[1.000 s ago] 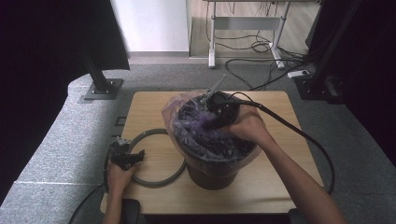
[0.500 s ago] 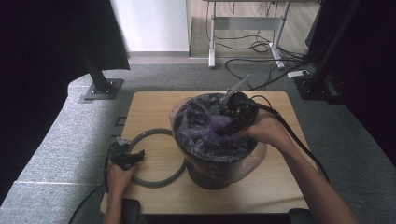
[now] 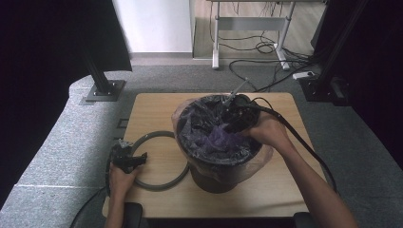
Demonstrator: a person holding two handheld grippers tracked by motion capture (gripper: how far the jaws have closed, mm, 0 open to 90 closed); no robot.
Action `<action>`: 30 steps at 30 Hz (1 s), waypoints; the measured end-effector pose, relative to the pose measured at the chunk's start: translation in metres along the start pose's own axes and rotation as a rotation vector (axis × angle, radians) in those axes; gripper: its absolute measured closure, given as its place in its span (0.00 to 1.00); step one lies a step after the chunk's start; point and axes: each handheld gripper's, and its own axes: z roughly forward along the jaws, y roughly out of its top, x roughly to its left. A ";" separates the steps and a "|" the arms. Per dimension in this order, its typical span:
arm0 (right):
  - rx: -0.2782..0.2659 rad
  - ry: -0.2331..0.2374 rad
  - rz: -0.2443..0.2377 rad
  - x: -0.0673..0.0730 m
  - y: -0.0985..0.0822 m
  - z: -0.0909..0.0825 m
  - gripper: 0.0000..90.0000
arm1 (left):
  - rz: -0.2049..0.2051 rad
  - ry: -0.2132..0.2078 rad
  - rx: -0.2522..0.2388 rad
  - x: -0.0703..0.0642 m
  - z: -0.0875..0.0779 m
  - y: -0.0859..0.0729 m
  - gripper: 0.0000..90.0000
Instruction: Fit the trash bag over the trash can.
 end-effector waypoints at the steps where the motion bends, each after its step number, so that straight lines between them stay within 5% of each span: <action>1: 0.007 -0.004 0.004 -0.001 -0.003 0.000 0.64 | 0.000 0.000 0.000 0.000 0.000 0.000 0.13; 6: -0.084 0.004 0.025 -0.003 -0.007 -0.022 0.47 | 0.000 0.000 0.000 0.000 0.000 0.000 0.13; 10: -0.175 0.047 0.015 0.003 0.006 -0.035 0.42 | 0.000 0.000 0.000 0.000 0.000 0.000 0.13; 14: -0.234 0.104 -0.021 0.016 0.029 -0.032 0.41 | 0.000 0.000 0.000 0.000 0.000 0.000 0.13; 22: -0.341 0.142 -0.049 0.033 0.077 -0.012 0.41 | 0.000 0.000 0.000 0.000 0.000 0.000 0.13; 24: -0.326 0.148 -0.051 0.033 0.082 0.000 0.41 | 0.000 0.000 0.000 0.000 0.000 0.000 0.13; 30: -0.123 0.107 -0.070 0.033 0.077 0.050 0.42 | 0.000 0.000 0.000 0.000 0.000 0.000 0.13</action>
